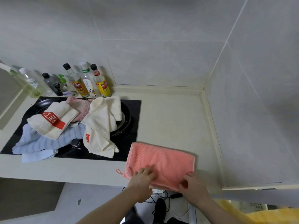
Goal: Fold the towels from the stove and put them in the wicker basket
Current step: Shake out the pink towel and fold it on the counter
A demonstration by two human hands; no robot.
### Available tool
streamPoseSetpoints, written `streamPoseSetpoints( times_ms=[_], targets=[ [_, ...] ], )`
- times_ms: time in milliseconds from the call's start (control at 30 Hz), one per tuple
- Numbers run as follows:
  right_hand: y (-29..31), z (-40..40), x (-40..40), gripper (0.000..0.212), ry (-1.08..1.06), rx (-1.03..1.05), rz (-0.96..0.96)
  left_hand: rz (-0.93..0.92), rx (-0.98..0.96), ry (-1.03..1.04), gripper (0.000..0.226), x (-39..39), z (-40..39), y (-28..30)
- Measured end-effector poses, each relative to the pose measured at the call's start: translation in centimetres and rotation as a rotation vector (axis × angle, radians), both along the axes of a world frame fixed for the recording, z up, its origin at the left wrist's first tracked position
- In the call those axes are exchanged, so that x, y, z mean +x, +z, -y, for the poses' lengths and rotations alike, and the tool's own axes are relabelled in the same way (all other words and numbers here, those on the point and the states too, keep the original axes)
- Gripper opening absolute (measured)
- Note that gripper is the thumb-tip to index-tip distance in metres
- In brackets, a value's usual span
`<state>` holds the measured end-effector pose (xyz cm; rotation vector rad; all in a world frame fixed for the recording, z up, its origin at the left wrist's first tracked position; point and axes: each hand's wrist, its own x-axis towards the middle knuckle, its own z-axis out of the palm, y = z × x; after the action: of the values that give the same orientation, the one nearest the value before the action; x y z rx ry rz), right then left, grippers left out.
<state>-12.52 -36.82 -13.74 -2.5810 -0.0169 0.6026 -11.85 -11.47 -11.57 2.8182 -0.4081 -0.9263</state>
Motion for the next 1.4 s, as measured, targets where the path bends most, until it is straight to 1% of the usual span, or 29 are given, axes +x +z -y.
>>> streamPoseSetpoints(
  times_ms=[67,100,200,233,300,333,467,567,633,700,767,800,867,933,1000,1067,1133,1200,1233,1300,1333,1367,1400],
  targets=[
    [-0.5,-0.1,-0.2,0.012,-0.085,0.024,0.066,0.045,-0.006,0.043,0.061,0.0,0.1,-0.4],
    [-0.5,-0.3,-0.3,0.020,-0.169,0.040,0.081,0.067,-0.006,0.069,0.060,0.1,-0.1,-0.5],
    [-0.9,-0.5,-0.7,0.048,-0.485,0.109,0.016,0.118,0.025,0.149,0.064,0.4,-1.2,-1.0],
    [-1.1,-0.4,-0.8,0.051,-0.561,0.127,-0.016,0.134,0.040,0.156,0.065,0.4,-1.7,-1.1],
    [-1.6,-0.1,-0.9,0.052,-0.629,0.145,-0.068,0.151,0.069,0.132,0.064,0.4,-2.7,-1.4],
    [-2.0,0.2,-0.9,0.049,-0.638,0.155,-0.095,0.156,0.076,0.117,0.062,0.4,-3.0,-1.5],
    [-2.4,0.9,-0.8,0.027,-0.607,0.157,-0.174,0.196,0.075,0.074,0.051,0.5,-3.5,-1.2],
    [-1.9,0.9,-0.6,0.023,-0.612,0.157,-0.178,0.247,0.032,0.076,0.045,0.3,-3.7,-0.8],
    [-2.0,1.0,-0.6,0.025,-0.573,0.135,-0.188,0.220,0.034,0.086,0.046,-0.1,-3.6,-0.8],
    [-2.1,1.0,-0.4,0.025,-0.498,0.086,-0.235,0.145,0.084,0.092,0.047,-0.3,-3.2,-0.9],
    [-1.8,1.1,-0.1,0.024,-0.479,0.066,-0.268,0.093,0.117,0.109,0.051,-0.3,-2.5,-0.7],
    [-1.7,1.2,0.1,0.026,-0.490,0.062,-0.262,0.090,0.108,0.120,0.053,-0.3,-1.9,-0.4],
    [-1.4,1.3,0.2,0.038,-0.525,0.045,-0.219,0.127,0.042,0.130,0.062,-0.1,-0.4,0.2],
    [-1.4,1.3,0.1,0.044,-0.529,0.045,-0.199,0.140,-0.031,0.084,0.074,0.0,1.1,0.1],
    [-1.6,1.0,-0.1,0.043,-0.535,0.084,-0.212,0.045,-0.041,-0.037,0.078,-0.2,2.0,-0.7],
    [-1.8,1.0,-0.2,0.040,-0.553,0.125,-0.219,-0.071,0.014,-0.133,0.079,-0.3,2.2,-1.9],
    [-1.8,1.2,0.1,0.036,-0.546,0.137,-0.240,-0.064,0.031,-0.141,0.079,-0.3,2.6,-2.4],
    [-1.6,1.4,0.4,0.031,-0.526,0.137,-0.281,0.030,-0.003,-0.113,0.076,-0.1,3.2,-2.1],
    [-1.5,1.4,0.5,0.027,-0.514,0.132,-0.290,0.042,-0.011,-0.109,0.075,0.0,3.4,-2.0],
    [-1.2,1.5,0.6,0.019,-0.493,0.109,-0.284,-0.043,0.013,-0.137,0.075,0.1,3.6,-2.2],
    [-1.3,1.6,0.7,0.021,-0.504,0.108,-0.270,-0.083,0.034,-0.152,0.075,0.1,3.6,-2.4],
    [-1.4,1.7,0.8,0.028,-0.528,0.120,-0.249,-0.102,0.052,-0.159,0.076,0.1,3.6,-2.7],
    [-1.3,1.7,1.0,0.040,-0.560,0.144,-0.226,-0.108,0.058,-0.158,0.077,0.1,3.5,-2.8]
  ],
)
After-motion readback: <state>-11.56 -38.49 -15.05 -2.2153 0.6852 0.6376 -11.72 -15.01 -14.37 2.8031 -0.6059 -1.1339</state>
